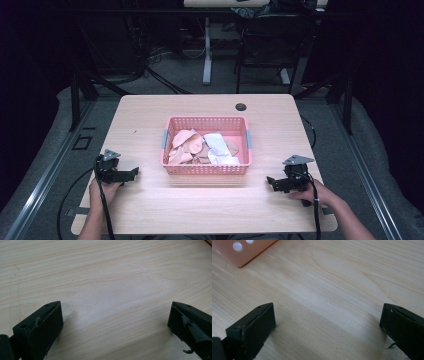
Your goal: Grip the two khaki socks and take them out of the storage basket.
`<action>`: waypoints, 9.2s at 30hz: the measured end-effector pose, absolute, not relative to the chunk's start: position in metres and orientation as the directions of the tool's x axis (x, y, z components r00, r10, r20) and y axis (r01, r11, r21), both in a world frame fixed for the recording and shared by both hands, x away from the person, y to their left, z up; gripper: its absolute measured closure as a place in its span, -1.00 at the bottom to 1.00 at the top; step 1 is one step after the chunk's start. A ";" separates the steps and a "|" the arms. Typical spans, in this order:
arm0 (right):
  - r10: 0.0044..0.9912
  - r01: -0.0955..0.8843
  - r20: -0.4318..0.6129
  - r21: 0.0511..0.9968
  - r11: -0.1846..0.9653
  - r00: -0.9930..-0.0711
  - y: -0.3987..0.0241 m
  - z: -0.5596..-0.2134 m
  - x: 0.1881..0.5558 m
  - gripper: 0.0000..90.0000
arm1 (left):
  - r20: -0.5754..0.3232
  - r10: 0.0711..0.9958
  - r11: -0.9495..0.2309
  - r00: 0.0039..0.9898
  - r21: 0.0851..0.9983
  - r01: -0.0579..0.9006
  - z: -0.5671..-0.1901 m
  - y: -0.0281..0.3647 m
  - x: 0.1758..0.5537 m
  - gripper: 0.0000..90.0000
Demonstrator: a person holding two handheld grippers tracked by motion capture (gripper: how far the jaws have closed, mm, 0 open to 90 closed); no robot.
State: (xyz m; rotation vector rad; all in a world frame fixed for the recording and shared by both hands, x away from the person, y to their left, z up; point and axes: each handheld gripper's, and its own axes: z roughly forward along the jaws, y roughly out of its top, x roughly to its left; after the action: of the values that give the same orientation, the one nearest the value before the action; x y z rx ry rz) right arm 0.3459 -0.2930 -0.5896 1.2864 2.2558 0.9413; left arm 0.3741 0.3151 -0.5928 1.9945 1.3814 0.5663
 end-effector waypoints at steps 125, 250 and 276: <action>0.863 0.610 0.001 0.708 0.356 -0.505 -0.293 -0.589 0.345 -1.00 | 0.020 0.712 -0.630 0.702 0.459 0.626 -0.441 0.145 0.419 -0.87; 0.864 0.609 0.003 0.711 0.352 -0.503 -0.292 -0.590 0.345 -1.00 | 0.070 0.731 -0.623 0.679 0.473 0.622 -0.356 0.190 0.426 0.92; 0.864 0.609 0.002 0.710 0.353 -0.503 -0.292 -0.590 0.345 -1.00 | 0.039 0.820 -0.520 0.571 0.469 0.714 -0.374 0.265 0.417 0.92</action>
State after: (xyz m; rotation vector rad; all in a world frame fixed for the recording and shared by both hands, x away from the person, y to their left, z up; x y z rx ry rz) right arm 0.3449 -0.2924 -0.5897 1.2939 2.2470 0.9376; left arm 0.4168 0.2650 -0.3742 2.4026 1.2397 0.3584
